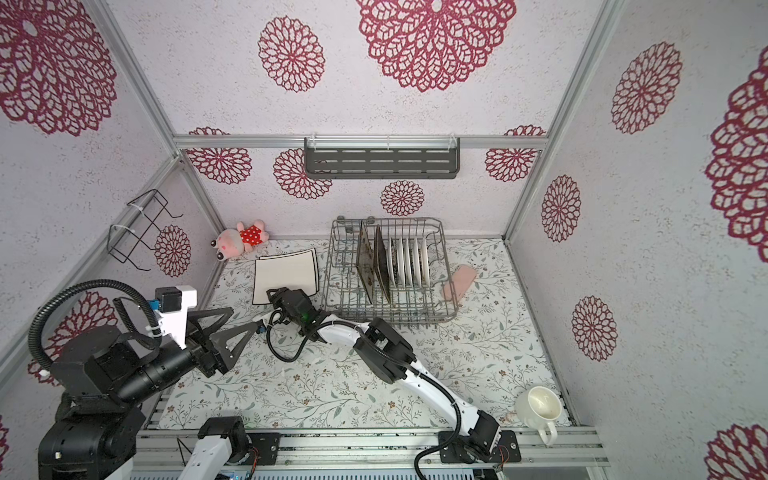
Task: Unload the plates from the dish rack
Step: 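Lower the white square plate with the right gripper onto the first plate, then open the right gripper and draw it back while the left arm rises, then reach the right gripper into the rack toward the dark square plates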
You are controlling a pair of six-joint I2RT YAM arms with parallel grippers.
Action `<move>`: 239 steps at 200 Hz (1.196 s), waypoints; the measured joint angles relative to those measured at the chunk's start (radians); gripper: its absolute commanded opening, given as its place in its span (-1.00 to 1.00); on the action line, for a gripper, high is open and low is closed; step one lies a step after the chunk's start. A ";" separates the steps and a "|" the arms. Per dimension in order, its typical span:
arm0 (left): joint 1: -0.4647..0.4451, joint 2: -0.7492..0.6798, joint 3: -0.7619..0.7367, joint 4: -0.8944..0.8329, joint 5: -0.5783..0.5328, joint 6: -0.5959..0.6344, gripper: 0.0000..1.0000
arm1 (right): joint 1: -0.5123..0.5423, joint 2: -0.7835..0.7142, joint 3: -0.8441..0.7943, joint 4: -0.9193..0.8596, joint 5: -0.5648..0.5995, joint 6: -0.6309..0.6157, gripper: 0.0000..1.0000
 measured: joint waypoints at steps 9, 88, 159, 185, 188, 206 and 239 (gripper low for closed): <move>-0.001 0.000 -0.003 0.000 -0.001 0.000 0.71 | 0.000 -0.003 0.000 -0.009 0.002 0.010 0.33; -0.003 0.104 0.069 -0.036 -0.054 -0.001 0.74 | -0.010 -0.181 -0.129 -0.142 -0.042 0.215 0.74; 0.042 0.580 0.406 -0.033 -0.094 -0.051 0.64 | -0.019 -0.511 -0.160 -0.355 -0.120 0.584 0.62; 0.102 0.726 0.418 0.029 -0.098 -0.101 0.55 | -0.059 -0.645 -0.188 -0.463 -0.148 0.734 0.54; 0.106 0.740 0.422 0.034 -0.098 -0.104 0.54 | -0.066 -0.658 -0.190 -0.475 -0.153 0.751 0.54; 0.113 0.849 0.468 0.064 -0.100 -0.124 0.48 | -0.121 -0.732 -0.209 -0.544 -0.192 0.856 0.54; 0.082 1.103 0.647 0.082 -0.130 -0.123 0.16 | -0.215 -0.850 -0.309 -0.608 -0.211 0.999 0.53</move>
